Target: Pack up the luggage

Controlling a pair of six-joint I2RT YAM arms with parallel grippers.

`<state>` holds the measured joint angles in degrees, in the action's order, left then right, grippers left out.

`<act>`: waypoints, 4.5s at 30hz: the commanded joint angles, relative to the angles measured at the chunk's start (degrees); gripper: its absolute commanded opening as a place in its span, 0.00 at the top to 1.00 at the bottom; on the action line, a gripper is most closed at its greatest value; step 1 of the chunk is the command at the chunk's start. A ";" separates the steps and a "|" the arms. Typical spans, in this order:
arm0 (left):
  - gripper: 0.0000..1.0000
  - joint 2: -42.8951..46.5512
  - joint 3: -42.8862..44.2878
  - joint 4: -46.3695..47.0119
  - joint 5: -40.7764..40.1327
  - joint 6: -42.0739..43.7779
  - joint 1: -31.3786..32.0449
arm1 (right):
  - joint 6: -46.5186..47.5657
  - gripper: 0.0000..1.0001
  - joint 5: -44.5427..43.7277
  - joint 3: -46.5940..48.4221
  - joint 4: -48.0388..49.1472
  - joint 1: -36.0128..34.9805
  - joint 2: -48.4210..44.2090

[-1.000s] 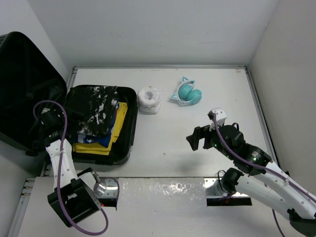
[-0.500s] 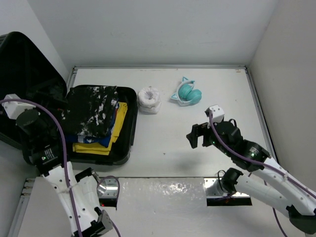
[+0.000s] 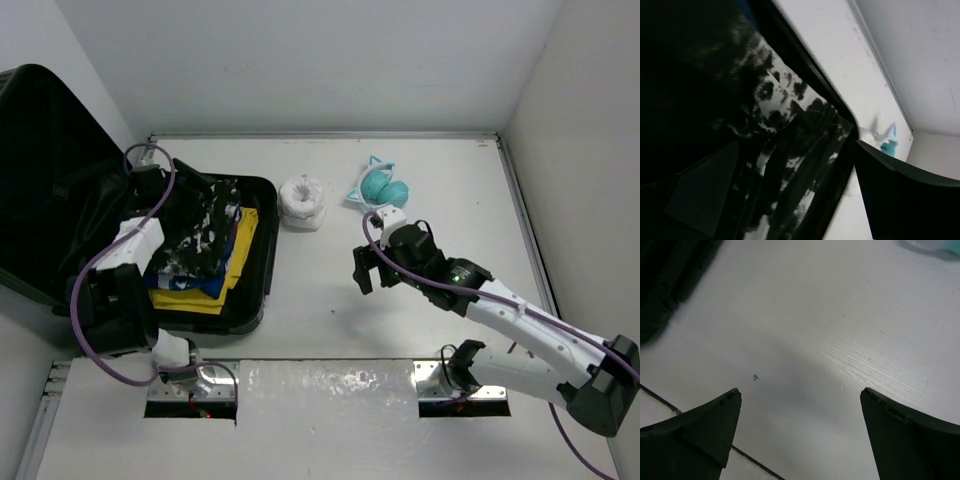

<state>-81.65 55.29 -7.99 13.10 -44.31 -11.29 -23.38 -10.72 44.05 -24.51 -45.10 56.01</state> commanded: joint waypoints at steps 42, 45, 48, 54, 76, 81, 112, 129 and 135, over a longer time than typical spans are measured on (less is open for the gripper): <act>0.01 20.45 11.16 -16.45 -5.89 10.91 -2.79 | -4.31 0.01 7.21 0.32 10.89 15.21 17.29; 0.01 23.81 10.03 -18.29 -9.23 13.11 5.03 | -5.10 0.01 5.27 2.95 10.45 17.23 19.22; 0.01 24.78 7.56 -17.76 -12.21 14.25 14.86 | -6.24 0.01 2.82 4.90 9.57 17.77 20.46; 0.01 10.30 14.57 -21.71 -26.63 16.63 35.36 | -9.05 0.01 2.37 2.10 10.62 18.38 15.99; 0.06 -23.64 35.85 -22.51 -30.17 28.13 44.07 | -2.11 0.01 9.67 -10.74 7.02 28.75 -2.04; 0.14 -26.80 38.40 -20.57 -25.41 32.62 44.16 | -2.90 0.01 9.40 -11.79 6.76 29.46 -3.27; 1.00 -4.25 18.48 1.90 -36.12 28.49 52.24 | -1.67 0.01 19.68 -16.19 13.61 29.90 -2.57; 1.00 26.45 -18.02 34.71 -49.57 25.77 52.07 | -0.97 0.01 27.59 -18.30 17.30 29.90 -2.48; 1.00 26.10 -19.34 36.72 -51.16 26.12 50.41 | -2.29 0.01 29.35 -18.48 19.32 29.90 -0.46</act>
<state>-56.55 35.94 21.61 -36.45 -18.35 40.42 -25.47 16.60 25.78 -8.95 -15.46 54.98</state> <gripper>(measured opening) 0.214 0.985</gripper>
